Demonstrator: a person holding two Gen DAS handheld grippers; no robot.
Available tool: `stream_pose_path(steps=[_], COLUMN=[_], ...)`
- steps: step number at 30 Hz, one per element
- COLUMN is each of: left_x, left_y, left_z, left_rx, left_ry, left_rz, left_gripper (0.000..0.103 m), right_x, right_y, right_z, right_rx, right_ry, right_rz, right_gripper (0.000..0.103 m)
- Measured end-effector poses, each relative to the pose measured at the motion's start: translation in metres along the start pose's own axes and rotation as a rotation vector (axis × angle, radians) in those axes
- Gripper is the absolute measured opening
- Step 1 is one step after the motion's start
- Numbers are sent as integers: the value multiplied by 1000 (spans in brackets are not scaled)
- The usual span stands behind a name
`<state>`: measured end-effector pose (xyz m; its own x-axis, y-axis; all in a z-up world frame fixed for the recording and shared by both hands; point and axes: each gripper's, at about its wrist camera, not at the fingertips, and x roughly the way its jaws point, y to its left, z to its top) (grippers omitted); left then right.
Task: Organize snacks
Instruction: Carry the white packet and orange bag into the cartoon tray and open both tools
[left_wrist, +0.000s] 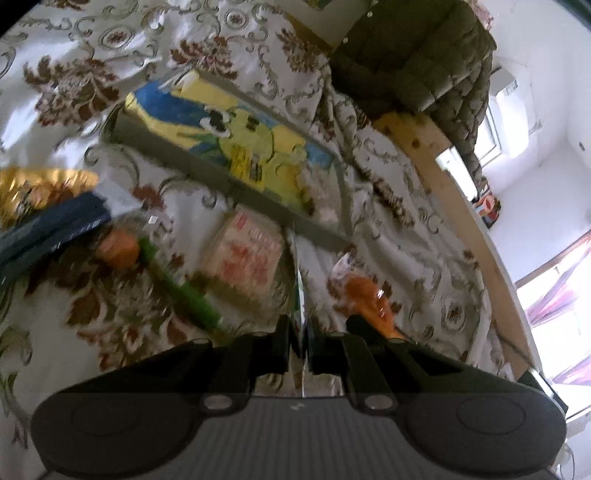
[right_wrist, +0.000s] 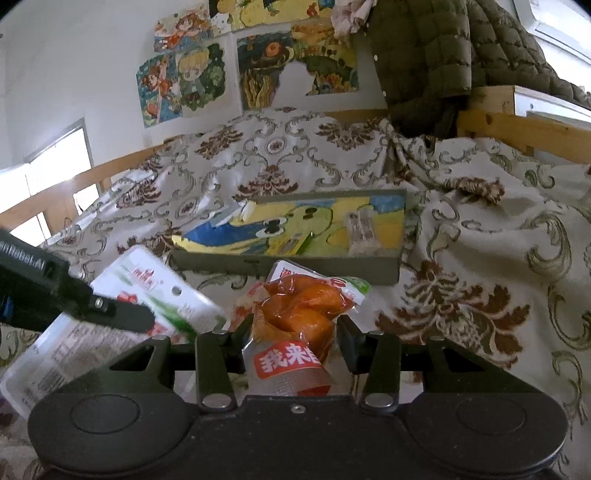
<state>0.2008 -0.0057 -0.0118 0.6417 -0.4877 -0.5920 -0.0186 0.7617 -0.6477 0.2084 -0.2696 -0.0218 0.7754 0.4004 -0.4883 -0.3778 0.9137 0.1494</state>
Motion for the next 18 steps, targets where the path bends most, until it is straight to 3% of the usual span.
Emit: stream_pose_path(steps=[8, 18], left_x=[22, 91], left_y=[-10, -24], left_z=[54, 137], left_rx=[-36, -63], left_ry=[-146, -273], left_rz=[-26, -10], left_gripper=[9, 9], right_x=[36, 123], right_y=[-22, -59], right_z=[22, 62], right_rx=[-35, -46], right_ry=[-82, -146], right_rz=[-2, -32], right_gripper=[48, 48])
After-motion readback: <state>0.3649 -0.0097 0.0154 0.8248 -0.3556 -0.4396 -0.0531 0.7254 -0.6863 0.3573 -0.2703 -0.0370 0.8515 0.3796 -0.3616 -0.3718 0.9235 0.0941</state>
